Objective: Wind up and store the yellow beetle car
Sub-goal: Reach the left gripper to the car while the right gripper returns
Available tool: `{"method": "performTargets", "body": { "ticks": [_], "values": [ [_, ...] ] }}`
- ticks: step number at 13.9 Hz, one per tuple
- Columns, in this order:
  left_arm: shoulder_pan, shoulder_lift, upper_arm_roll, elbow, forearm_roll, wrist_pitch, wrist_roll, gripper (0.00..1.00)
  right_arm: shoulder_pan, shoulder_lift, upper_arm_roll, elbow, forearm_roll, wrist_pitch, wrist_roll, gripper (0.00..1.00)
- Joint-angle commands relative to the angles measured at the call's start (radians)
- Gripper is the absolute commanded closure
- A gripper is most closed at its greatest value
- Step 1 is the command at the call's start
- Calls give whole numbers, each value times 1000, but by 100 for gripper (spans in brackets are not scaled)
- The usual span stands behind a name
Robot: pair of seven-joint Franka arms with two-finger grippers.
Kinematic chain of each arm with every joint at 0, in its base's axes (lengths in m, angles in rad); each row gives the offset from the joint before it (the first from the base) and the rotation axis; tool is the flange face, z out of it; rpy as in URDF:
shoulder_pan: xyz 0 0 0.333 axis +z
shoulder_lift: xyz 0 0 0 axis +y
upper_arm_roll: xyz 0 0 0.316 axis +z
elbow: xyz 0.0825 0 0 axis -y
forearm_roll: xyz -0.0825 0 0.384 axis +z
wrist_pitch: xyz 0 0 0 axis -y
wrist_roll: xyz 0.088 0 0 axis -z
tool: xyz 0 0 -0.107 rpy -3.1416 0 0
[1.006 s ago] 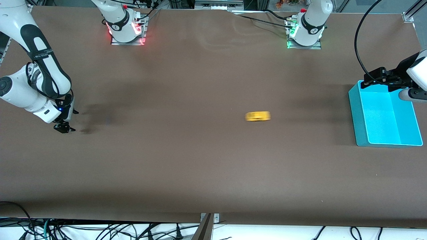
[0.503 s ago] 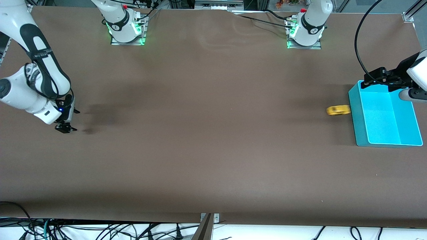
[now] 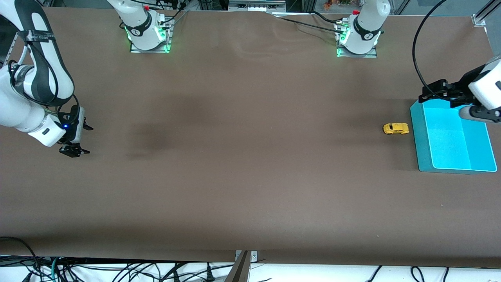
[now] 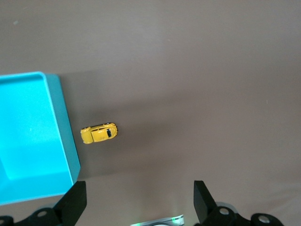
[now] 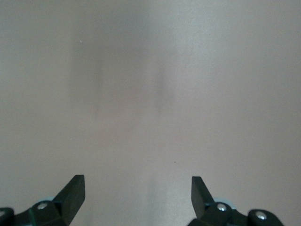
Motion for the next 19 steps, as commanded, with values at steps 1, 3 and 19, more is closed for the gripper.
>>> {"method": "performTargets", "body": {
  "ticks": [1, 3, 19],
  "values": [
    [1, 22, 0, 5, 21, -14, 225, 0, -6, -25, 5, -6, -12, 3, 45, 0],
    [12, 23, 0, -12, 21, -10, 324, 0, 17, -65, 6, -2, -16, -38, 102, 0],
    [75, 6, -1, -627, 193, 724, 1136, 0, 210, -379, 6, 201, -48, -554, 1227, 0]
  ]
}}
